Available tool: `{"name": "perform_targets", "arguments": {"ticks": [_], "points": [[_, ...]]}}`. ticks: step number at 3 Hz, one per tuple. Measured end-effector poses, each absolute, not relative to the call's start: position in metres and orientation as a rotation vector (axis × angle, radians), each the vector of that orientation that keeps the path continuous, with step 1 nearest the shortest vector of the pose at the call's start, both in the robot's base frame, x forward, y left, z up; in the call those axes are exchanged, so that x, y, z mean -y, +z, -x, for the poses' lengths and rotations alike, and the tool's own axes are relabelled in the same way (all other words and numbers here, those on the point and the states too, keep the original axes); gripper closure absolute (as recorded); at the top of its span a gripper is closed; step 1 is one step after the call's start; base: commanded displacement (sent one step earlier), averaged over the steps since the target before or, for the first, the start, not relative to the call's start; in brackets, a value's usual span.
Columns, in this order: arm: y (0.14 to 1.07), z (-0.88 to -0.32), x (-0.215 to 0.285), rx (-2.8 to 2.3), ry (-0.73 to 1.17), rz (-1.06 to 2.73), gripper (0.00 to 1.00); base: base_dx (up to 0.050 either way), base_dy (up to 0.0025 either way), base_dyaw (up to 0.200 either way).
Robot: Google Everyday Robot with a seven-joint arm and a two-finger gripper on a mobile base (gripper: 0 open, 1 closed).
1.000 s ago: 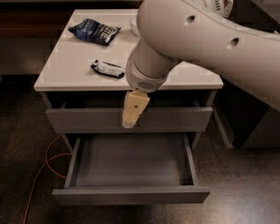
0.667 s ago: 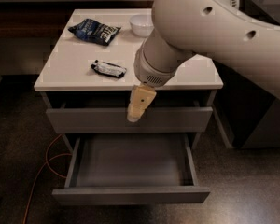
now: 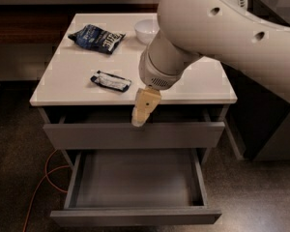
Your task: Place rxbar blueberry into middle drawer
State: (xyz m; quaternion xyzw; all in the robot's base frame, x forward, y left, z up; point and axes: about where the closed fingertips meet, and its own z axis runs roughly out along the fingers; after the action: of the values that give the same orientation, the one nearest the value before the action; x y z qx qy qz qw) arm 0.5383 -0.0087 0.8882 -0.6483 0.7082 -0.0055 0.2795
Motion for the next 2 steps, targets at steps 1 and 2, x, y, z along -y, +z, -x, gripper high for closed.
{"name": "perform_targets", "arguments": {"ticks": [1,2], "points": [[0.877,-0.551,0.005,-1.950,0.135,1.679,0.00,0.000,0.00000,0.000],[0.868,-0.563,0.002,-1.982,0.233,1.611,0.00,0.000,0.00000,0.000]]}}
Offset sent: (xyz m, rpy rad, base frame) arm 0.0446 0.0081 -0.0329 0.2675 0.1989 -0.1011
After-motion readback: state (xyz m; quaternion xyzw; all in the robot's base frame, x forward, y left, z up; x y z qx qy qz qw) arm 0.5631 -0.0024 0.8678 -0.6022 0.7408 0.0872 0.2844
